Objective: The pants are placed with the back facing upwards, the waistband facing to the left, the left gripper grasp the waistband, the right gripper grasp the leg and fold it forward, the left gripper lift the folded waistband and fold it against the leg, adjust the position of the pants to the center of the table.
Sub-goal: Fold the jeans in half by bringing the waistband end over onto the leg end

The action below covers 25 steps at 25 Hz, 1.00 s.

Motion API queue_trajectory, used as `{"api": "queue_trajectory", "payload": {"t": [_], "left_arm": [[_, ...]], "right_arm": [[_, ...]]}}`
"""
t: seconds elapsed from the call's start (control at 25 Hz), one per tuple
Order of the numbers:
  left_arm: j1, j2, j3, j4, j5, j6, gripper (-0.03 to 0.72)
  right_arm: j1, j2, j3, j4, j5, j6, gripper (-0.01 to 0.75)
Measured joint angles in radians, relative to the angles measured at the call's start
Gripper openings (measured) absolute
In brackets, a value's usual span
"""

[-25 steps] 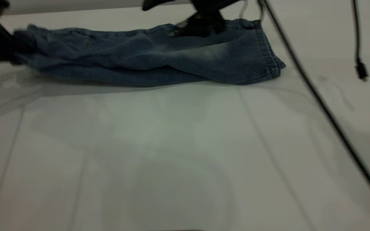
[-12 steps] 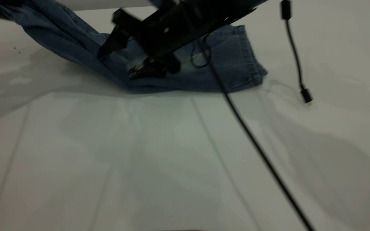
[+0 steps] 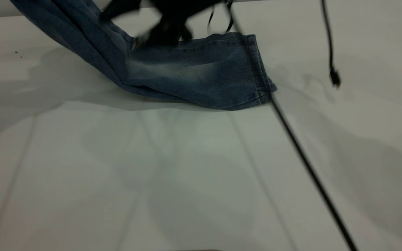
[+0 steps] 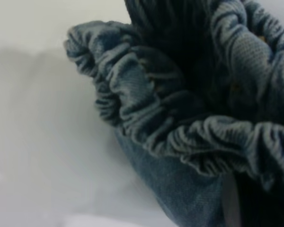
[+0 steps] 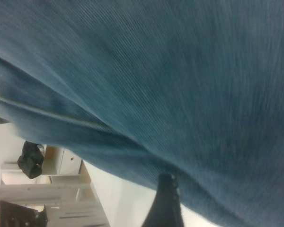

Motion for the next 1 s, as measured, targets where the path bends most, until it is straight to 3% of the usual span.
{"api": "queue_trajectory", "payload": {"t": [0.16, 0.28, 0.64, 0.84, 1.0], "left_arm": [[-0.076, -0.008, 0.0, 0.0, 0.0, 0.029, 0.081], [-0.185, -0.008, 0.0, 0.0, -0.028, 0.045, 0.081], [-0.507, 0.062, 0.0, -0.07, -0.35, 0.053, 0.081], [-0.601, 0.229, -0.036, -0.154, -0.383, 0.071, 0.081], [-0.631, 0.369, -0.126, -0.183, -0.355, 0.076, 0.096]], "right_arm": [[-0.098, -0.039, -0.102, -0.042, 0.076, 0.019, 0.546], [-0.163, -0.077, -0.179, -0.056, 0.136, 0.036, 0.54], [-0.292, -0.199, -0.39, -0.153, 0.273, 0.086, 0.493], [-0.313, -0.235, -0.459, -0.205, 0.286, 0.12, 0.492], [-0.305, -0.237, -0.463, -0.242, 0.29, 0.139, 0.492]]}}
